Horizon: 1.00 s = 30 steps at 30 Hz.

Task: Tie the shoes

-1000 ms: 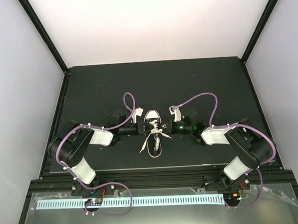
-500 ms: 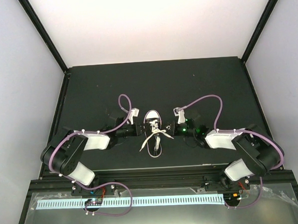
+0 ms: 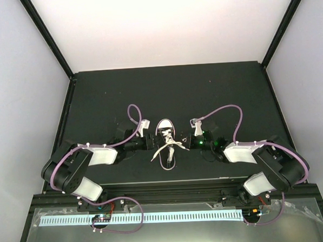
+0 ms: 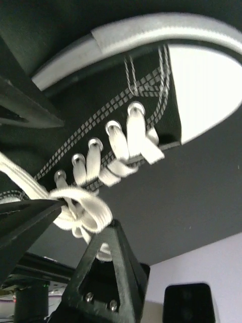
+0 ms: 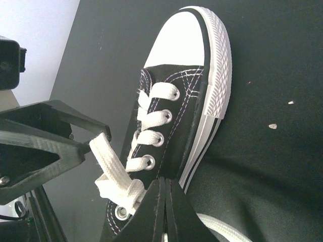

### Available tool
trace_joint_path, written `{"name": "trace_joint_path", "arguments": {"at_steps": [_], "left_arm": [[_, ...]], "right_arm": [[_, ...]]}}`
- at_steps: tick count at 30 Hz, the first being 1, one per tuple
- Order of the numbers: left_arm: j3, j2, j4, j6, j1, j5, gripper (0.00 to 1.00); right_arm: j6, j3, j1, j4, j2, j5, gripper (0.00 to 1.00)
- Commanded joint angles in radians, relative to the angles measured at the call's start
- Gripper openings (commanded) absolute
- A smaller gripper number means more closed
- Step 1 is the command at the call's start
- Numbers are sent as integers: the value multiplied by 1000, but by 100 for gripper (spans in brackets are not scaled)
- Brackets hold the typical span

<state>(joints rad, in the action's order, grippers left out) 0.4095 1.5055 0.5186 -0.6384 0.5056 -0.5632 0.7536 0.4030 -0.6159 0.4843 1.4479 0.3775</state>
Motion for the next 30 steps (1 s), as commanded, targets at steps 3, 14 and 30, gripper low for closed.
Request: {"name": "trace_joint_path", "arguments": {"at_steps": [3,14,30], "left_arm": [[75,57,133,3,9,-149,49],[143,183,177,-30,41,-230,45],[85,129,143,-34,39,-114,2]], "right_arm": [[-11,2,-2,32,-16,4,2],[-11,3,-1,34,-18,8,2],[-11,-18,-1,7,-64,-30,2]]}}
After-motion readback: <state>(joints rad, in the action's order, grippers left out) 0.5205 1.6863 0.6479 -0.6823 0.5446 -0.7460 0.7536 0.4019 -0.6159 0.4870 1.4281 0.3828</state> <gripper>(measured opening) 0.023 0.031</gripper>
